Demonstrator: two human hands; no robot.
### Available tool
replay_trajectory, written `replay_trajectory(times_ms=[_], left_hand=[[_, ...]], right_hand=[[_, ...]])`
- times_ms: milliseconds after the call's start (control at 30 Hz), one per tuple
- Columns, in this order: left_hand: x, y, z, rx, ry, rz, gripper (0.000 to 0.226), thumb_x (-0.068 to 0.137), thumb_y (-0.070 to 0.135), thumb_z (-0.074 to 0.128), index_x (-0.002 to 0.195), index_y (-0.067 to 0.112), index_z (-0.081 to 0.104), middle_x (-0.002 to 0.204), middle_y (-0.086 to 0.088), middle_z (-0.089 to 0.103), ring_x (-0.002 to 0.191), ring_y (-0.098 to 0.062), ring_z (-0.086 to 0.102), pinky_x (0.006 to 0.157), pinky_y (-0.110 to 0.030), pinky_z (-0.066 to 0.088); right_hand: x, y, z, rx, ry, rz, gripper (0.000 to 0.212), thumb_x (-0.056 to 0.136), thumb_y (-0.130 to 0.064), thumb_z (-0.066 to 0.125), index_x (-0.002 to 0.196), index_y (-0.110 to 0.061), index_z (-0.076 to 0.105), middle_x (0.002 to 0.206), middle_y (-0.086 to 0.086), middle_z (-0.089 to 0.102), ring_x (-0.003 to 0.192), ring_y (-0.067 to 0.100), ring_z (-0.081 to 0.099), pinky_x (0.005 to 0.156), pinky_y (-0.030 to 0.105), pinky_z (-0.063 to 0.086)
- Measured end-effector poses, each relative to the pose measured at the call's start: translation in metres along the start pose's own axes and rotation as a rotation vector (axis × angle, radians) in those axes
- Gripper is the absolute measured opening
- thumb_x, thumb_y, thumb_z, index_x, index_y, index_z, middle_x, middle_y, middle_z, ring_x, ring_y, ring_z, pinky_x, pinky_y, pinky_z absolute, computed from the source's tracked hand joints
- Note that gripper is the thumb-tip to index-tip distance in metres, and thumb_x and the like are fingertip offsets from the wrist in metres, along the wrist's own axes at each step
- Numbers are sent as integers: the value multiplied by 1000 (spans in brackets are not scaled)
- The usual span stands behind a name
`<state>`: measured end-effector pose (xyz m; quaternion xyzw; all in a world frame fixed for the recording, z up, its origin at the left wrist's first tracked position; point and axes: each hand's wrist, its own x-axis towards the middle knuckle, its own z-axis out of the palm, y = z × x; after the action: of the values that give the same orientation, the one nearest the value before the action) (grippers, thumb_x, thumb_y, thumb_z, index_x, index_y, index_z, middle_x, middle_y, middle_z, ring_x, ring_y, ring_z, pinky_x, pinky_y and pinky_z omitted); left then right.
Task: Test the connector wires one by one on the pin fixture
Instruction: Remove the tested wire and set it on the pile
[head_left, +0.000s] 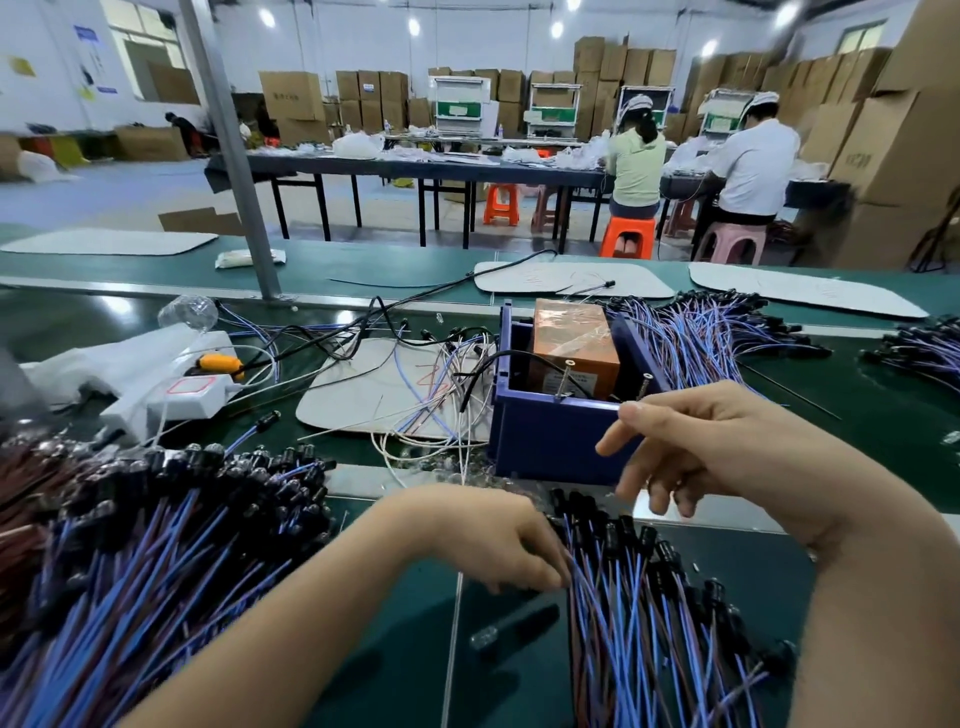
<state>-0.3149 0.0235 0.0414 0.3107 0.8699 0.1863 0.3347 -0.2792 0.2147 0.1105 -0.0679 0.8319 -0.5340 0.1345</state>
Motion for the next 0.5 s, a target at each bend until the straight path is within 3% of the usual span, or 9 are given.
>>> replay_trajectory(times_ms=[67, 133, 167, 233, 300, 400, 500], left_hand=[[-15, -9, -15, -25, 20, -63, 26, 97, 26, 52, 117, 16, 66, 116, -1, 65, 92, -10, 65, 73, -21, 53], [-38, -32, -36, 25, 218, -185, 20, 93, 31, 59, 106, 21, 71, 88, 10, 69, 71, 6, 61, 65, -11, 47], [-51, -49, -47, 66, 332, -274, 17, 89, 31, 64, 102, 23, 72, 84, 14, 69, 73, 5, 61, 69, -13, 48], [-76, -82, -62, 116, 451, -471, 12, 82, 30, 72, 93, 27, 72, 93, 12, 70, 89, -6, 64, 87, -25, 50], [-90, -105, -66, 99, 408, -636, 17, 77, 30, 77, 93, 30, 70, 100, 9, 69, 97, -13, 63, 95, -32, 48], [-88, -119, -63, 78, 377, -742, 34, 77, 29, 77, 110, 25, 69, 108, 7, 68, 103, -14, 61, 98, -31, 46], [-75, -121, -59, 164, 406, -789, 37, 77, 31, 77, 112, 25, 68, 114, 3, 67, 104, -16, 61, 90, -25, 47]], right_hand=[[2, -2, 4, -13, -15, -1, 34, 95, -30, 51, 86, -6, 73, 71, 18, 71, 52, 19, 59, 44, 20, 46], [4, -5, 9, -43, -45, -7, 33, 96, -31, 50, 88, -7, 72, 71, 16, 72, 54, 18, 59, 47, 21, 46], [5, -6, 12, -56, -62, -9, 33, 96, -31, 50, 89, -7, 72, 71, 14, 72, 55, 18, 59, 49, 23, 45], [7, -8, 16, -68, -88, -17, 32, 97, -31, 50, 91, -8, 71, 71, 12, 72, 55, 16, 59, 53, 25, 45], [9, -9, 19, -70, -99, -27, 31, 96, -31, 50, 92, -9, 71, 70, 11, 72, 55, 15, 59, 55, 26, 46], [10, -9, 19, -73, -104, -34, 30, 96, -32, 51, 91, -10, 72, 71, 11, 72, 56, 15, 60, 57, 27, 46], [10, -8, 18, -80, -105, -34, 30, 96, -32, 50, 91, -11, 72, 71, 11, 73, 57, 15, 60, 58, 27, 47]])
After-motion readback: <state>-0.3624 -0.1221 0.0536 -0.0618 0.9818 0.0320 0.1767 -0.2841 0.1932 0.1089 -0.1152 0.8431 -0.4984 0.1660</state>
